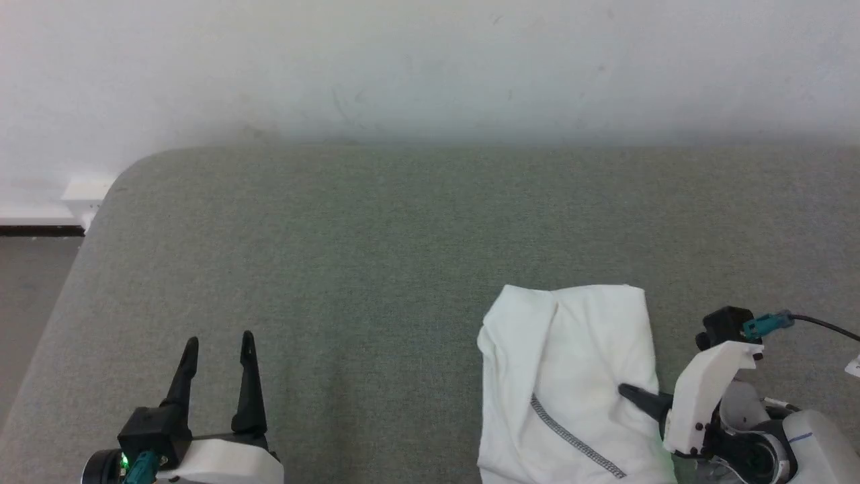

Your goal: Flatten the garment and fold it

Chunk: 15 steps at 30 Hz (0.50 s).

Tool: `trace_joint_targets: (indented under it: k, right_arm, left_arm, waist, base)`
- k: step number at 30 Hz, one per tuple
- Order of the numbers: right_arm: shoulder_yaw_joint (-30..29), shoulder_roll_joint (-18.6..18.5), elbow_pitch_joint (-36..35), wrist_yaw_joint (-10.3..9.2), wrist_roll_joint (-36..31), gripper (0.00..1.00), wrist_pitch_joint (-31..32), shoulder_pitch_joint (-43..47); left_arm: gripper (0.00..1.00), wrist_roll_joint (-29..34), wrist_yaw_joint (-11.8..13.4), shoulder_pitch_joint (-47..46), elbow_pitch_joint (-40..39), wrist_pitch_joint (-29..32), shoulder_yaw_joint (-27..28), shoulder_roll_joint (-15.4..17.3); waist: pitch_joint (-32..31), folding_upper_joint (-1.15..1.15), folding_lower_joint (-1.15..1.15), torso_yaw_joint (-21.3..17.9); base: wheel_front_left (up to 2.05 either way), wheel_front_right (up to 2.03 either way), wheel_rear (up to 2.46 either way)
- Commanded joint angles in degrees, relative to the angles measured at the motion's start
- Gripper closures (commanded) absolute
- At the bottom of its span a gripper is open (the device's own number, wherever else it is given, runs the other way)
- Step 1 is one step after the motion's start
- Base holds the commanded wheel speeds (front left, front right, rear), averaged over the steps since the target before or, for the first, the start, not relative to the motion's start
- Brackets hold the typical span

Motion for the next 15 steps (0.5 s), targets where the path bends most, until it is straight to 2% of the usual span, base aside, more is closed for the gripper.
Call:
trace_joint_targets:
  k: [1, 4, 8, 15]
  right_arm:
    - [2.4, -2.6, -1.4, -0.04, -4.7, 1.00, -1.3, -0.6]
    - [6.1, -6.0, -3.0, -0.04, -12.1, 1.00, -2.6, -1.6]
    - [9.0, -9.3, -3.5, -0.04, -17.8, 1.00, -1.9, -3.7]
    - [10.2, -13.6, -1.5, -0.04, -21.2, 1.00, -1.7, -9.4]
  left_arm:
    - [0.00, 0.2, -0.3, 0.2, -0.3, -0.3, 0.4, -0.2]
    - [0.00, 0.3, -0.3, 0.4, -0.9, -0.3, 0.6, -0.5]
    - [0.00, 0.5, -0.9, 0.0, -2.0, -0.3, 0.4, -1.1]
    - [0.00, 1.5, -3.2, -4.4, -4.0, -0.3, -0.6, -0.5]
  waist:
    - [-0.3, 0.00, 0.00, -2.5]
    - [0.3, 0.00, 0.00, -5.6]
    - [2.5, 0.00, 0.00, -10.8]
    - [10.2, 0.00, 0.00, -19.9]
  base:
    - [0.00, 0.00, 0.00]
    - [0.00, 0.00, 0.00]
    - [0.00, 0.00, 0.00]
    - [0.00, 0.00, 0.00]
